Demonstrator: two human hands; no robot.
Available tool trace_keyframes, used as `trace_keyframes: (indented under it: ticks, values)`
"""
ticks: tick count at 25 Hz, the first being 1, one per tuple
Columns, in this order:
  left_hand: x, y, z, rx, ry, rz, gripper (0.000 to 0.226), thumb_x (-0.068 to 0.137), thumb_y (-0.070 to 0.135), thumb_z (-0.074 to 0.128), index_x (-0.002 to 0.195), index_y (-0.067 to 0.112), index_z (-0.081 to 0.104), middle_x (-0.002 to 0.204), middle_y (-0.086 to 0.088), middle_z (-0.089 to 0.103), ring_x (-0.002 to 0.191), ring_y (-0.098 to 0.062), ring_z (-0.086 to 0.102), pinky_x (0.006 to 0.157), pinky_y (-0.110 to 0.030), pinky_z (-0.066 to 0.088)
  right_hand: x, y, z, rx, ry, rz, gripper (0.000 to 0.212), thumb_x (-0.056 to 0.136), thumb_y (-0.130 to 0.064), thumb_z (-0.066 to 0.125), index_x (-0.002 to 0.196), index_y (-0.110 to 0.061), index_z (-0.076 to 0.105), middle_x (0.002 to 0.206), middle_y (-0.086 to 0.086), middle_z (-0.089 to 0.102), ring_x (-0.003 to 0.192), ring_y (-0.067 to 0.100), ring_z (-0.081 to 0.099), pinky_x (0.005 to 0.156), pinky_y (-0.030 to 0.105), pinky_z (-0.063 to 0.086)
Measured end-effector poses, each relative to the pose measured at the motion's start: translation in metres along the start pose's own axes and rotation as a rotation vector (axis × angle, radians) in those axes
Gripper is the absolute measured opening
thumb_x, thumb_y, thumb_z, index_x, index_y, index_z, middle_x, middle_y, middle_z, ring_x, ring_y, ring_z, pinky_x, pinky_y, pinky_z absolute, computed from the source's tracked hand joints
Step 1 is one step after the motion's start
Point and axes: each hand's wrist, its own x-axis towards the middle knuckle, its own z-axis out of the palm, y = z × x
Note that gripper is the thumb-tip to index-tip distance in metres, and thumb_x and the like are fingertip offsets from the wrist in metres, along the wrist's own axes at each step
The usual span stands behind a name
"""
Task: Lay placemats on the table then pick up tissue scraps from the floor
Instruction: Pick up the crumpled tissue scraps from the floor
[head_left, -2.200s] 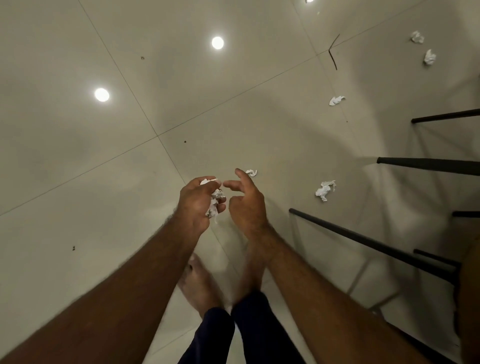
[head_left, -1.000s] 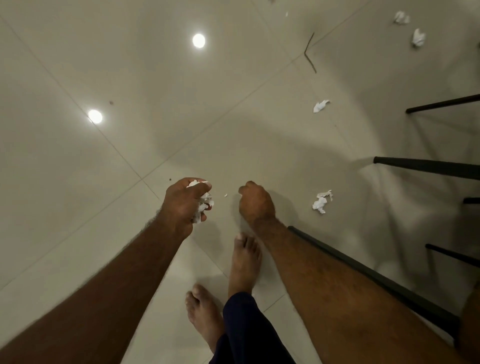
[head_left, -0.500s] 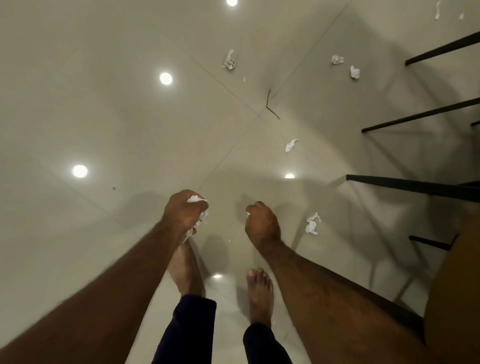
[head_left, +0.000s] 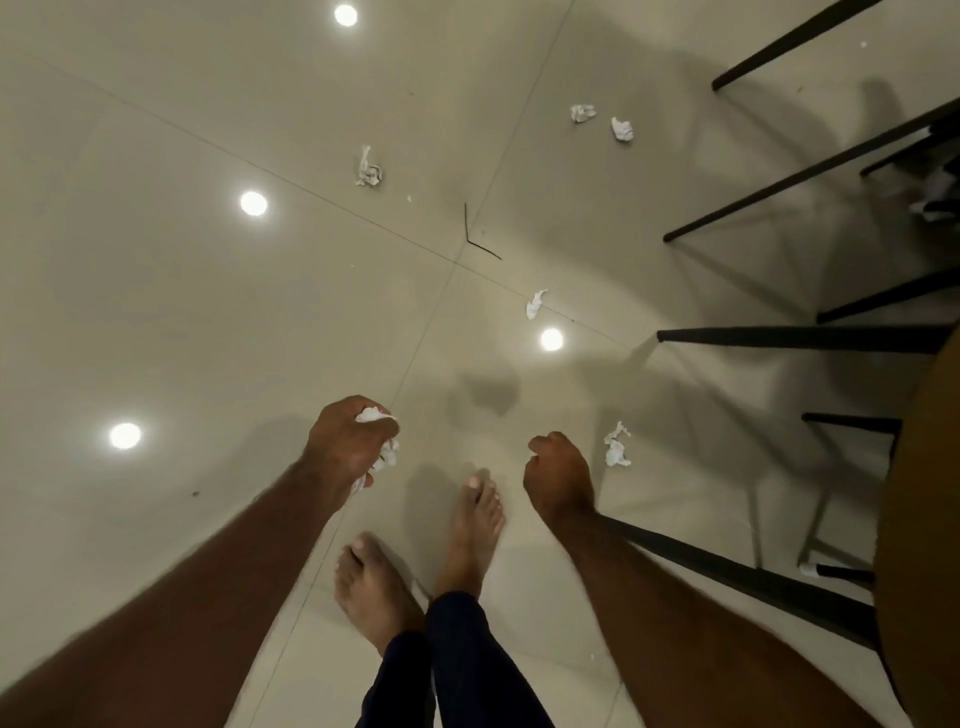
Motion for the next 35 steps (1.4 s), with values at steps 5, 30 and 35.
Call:
trace_keyframes:
  ticks: [5,30,35]
  values:
    - [0.040,0.001,0.031,0.070,-0.035,0.034,0.006,0.088,0.006,0.067,0.084,0.011,0.067,0.056,-0.003,0.065,0.044,-0.017,0.046,0.046,-0.021,0.033,0.054,0.070,0.002,0.067,0.029,0.155,0.035,0.095,-0.006,0.049,0.127,-0.005,0.063,0.129,0.015,0.058,0.119,0.031,0.055,0.094,0.019,0.040]
    - [0.109,-0.020,0.082,0.168,-0.043,0.124,0.004,0.083,0.015,0.072,0.081,0.013,0.069,0.059,-0.005,0.067,0.058,-0.024,0.057,0.042,-0.026,0.044,0.070,0.146,0.097,0.221,0.250,0.407,0.036,0.093,-0.005,0.060,0.128,-0.010,0.066,0.131,0.012,0.058,0.114,0.033,0.058,0.096,0.035,0.051]
    - [0.113,-0.022,0.073,0.167,-0.039,0.130,0.005,0.085,0.016,0.072,0.082,0.011,0.069,0.062,-0.007,0.066,0.061,-0.027,0.057,0.043,-0.028,0.045,0.071,0.150,0.084,0.260,0.339,0.332,0.030,0.086,-0.005,0.061,0.112,-0.014,0.074,0.115,0.009,0.063,0.101,0.029,0.063,0.086,0.025,0.048]
